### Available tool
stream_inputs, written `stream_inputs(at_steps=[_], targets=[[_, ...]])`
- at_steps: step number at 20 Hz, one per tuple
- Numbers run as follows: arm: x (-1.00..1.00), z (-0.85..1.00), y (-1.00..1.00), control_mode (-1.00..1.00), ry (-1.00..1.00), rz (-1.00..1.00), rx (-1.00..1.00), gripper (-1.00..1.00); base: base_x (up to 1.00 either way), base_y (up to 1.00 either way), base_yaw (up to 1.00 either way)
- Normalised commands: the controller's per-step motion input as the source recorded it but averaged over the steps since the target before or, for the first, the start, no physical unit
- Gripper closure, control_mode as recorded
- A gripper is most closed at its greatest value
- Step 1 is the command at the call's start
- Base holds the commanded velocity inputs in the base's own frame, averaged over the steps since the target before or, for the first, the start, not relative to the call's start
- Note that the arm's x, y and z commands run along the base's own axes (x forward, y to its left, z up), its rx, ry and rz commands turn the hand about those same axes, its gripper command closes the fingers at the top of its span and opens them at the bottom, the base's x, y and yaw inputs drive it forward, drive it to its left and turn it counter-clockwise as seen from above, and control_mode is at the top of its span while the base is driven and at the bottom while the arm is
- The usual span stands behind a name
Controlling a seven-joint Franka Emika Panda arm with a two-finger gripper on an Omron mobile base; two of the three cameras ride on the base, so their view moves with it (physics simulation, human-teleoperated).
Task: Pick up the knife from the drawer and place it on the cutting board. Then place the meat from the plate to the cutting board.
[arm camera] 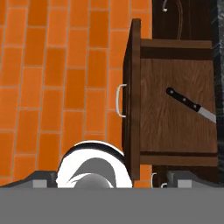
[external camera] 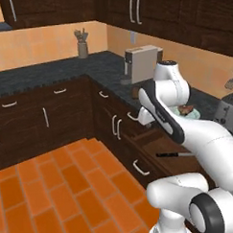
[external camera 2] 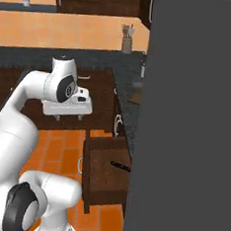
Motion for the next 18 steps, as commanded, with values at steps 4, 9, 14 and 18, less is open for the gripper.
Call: stream_inputs(at_steps=[4, 9, 14, 18], targets=[[0.00, 0.00, 0.00, 1.00, 0.00, 0.00, 0.00, -1.00, -0.27, -0.45, 0.02], [0.00, 0.00, 0.00, -1.00, 0.00, 0.00, 0.00, -1.00, 0.08, -0.27, 0.02], [0.02, -0.05, 0.00, -1.00, 0.00, 0.00, 0.00, -1.00, 0.00, 0.00, 0.00], [0.42, -0.70, 0.12, -1.00, 0.18, 0.00, -0.06, -1.00, 0.00, 0.00, 0.00]])
